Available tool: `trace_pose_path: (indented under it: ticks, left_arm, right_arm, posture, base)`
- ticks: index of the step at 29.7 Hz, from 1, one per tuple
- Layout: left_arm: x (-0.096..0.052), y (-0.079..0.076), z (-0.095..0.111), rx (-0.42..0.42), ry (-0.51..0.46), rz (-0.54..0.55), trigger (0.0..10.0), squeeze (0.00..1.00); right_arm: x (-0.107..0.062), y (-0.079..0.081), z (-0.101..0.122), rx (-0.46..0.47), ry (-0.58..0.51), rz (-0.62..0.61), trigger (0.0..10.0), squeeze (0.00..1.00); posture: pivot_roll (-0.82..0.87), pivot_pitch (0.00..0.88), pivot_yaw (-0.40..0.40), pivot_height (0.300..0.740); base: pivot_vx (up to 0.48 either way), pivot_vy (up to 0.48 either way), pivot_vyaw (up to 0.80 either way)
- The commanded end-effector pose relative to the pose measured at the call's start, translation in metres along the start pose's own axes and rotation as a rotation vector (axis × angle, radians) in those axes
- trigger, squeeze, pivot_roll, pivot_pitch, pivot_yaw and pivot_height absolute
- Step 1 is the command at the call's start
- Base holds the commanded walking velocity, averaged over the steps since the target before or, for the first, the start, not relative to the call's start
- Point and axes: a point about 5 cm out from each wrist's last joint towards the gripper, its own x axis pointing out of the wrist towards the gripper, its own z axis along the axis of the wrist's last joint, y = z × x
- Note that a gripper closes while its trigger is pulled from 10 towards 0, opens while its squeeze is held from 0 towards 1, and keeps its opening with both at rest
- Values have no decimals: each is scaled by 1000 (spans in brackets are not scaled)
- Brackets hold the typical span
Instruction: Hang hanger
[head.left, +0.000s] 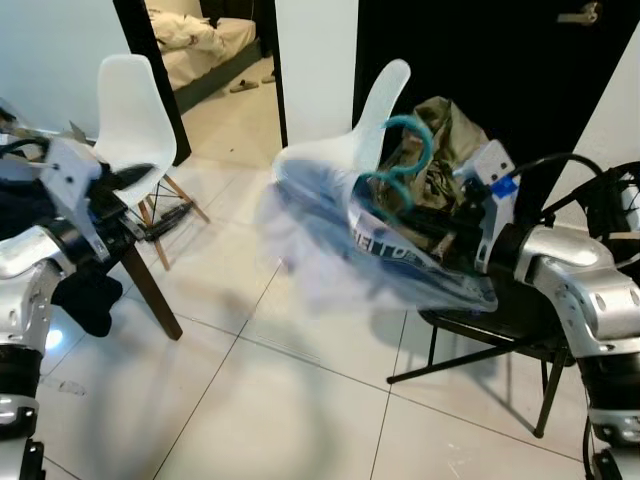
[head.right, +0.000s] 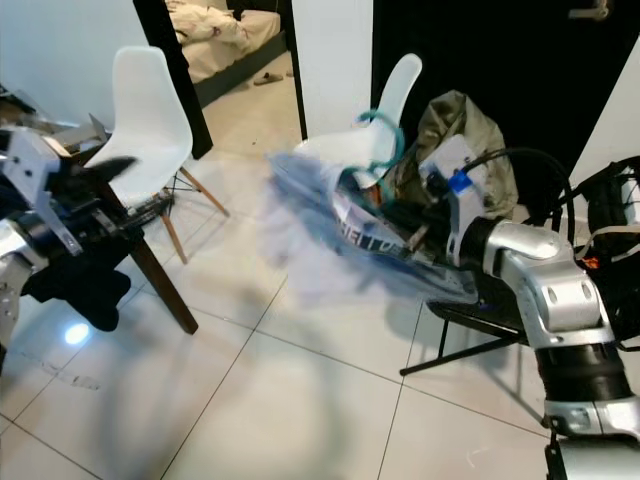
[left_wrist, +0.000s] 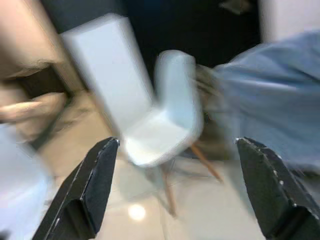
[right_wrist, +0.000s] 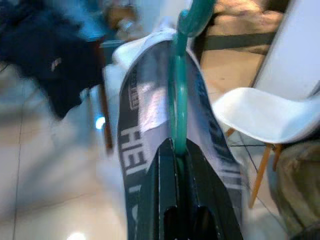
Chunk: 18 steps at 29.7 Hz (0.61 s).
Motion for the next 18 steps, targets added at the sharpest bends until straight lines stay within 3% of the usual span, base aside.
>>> trace_pose_path:
  ticks: [1,3,4,5,6,8,9,10,11,18]
  left_arm:
    - [-6,-12,-21,-48,34,100,10000,1000]
    - [-6,-12,-21,-48,34,100,10000,1000]
    - [-3,-27,-27,-92,24,100,10000,1000]
    - [-3,-27,-27,-92,24,100,10000,1000]
    - [2,-43,-30,-130,3,77,10000,1000]
    - [2,-43,-30,-130,3,77,10000,1000]
    - [8,-55,-30,-183,-31,52,10000,1000]
    - [8,-55,-30,-183,-31,52,10000,1000]
    - [13,-64,-28,-235,-71,35,10000,0]
    - [33,-108,-17,-432,-223,-58,10000,0]
  right_arm:
    - [3,-10,10,76,-78,-104,0,0]
    - [3,-10,10,76,-78,-104,0,0]
    - [5,-14,16,139,-128,-126,0,0]
    - [5,-14,16,139,-128,-126,0,0]
    - [8,-14,22,186,-168,-112,0,0]
    - [8,-14,22,186,-168,-112,0,0]
    - [9,-12,27,223,-198,-85,0,0]
    - [9,-12,27,223,-198,-85,0,0]
    - [10,-12,32,250,-223,-64,0,0]
    - [13,-14,39,337,-276,-80,0,0]
  posture:
    - [-45,66,12,740]
    - [-45,66,12,740]
    - [-44,66,11,740]
    - [-44,66,11,740]
    - [-42,66,7,740]
    - [-42,66,7,740]
    - [-45,66,5,740]
    - [-45,66,5,740]
    - [-47,66,1,740]
    - [-52,69,2,740]
  base:
    - [0,0,0]
    - [0,0,0]
    - [0,0,0]
    - [0,0,0]
    - [0,0,0]
    - [0,0,0]
    - [0,0,0]
    - [0,0,0]
    - [0,0,0]
    - [0,0,0]
